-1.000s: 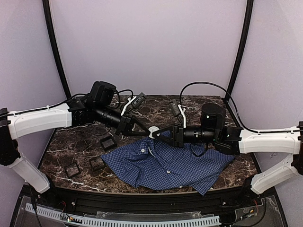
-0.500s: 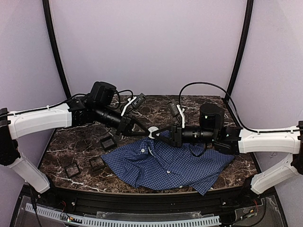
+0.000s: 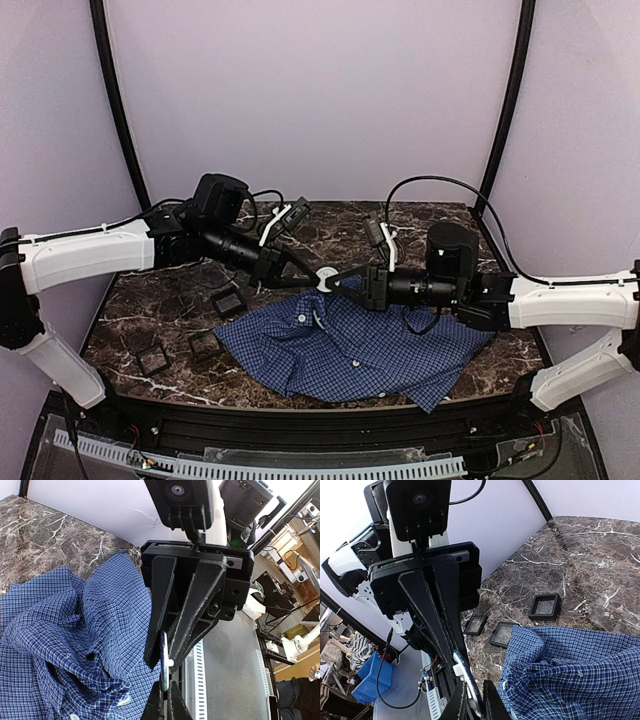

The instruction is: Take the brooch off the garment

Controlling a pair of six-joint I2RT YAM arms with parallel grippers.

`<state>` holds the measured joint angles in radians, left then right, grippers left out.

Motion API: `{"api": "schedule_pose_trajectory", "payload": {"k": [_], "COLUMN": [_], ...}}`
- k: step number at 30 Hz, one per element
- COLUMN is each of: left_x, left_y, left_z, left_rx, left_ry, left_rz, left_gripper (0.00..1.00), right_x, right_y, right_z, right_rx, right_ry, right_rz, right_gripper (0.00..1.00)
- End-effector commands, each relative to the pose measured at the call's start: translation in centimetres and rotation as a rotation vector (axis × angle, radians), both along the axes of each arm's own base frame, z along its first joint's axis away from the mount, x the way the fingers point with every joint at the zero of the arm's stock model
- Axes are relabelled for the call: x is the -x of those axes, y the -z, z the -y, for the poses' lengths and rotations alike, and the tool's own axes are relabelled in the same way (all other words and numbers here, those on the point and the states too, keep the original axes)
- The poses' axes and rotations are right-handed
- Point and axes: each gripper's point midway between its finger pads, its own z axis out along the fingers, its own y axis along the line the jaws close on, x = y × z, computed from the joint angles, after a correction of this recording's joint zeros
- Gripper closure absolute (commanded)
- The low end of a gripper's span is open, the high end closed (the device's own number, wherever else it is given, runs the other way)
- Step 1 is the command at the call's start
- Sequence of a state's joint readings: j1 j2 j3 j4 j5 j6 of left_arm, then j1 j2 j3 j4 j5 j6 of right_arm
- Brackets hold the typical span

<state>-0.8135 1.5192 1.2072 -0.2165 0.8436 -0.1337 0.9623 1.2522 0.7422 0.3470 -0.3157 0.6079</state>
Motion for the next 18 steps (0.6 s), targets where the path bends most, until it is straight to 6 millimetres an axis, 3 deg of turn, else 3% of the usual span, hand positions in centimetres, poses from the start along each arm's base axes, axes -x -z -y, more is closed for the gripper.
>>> {"api": "schedule_pose_trajectory", "payload": {"k": [1,7,13,18], "left_x": [1.3,0.7,-0.7,-2.7], "left_y": [-0.6,-0.1,0.7,1.1], "left_z": [-0.2,-0.2,-0.2,-0.8], "left_rx": [0.011,-0.013,-0.056,-0.089], "left_ry": [0.055,0.022,-0.055,-0.179], "left_rz": [-0.007,-0.007,0.014,0.064], "left_gripper": [0.99,0.99,0.99,0.99], "right_x": [-2.6,-0.9,0.5,-0.6], "right_y": [1.0,-0.3,-2.4,-1.3], "right_z": [2.1,1.4,1.5,2.6], "right_rx": [0.020,-0.025,-0.085,-0.026], "right_ry": [0.153,0.041,-0.030,0.065], "right_rz": [-0.017,0.021,0.072,0.068], "right_gripper": [0.89,0.78,0.45,0.20]}}
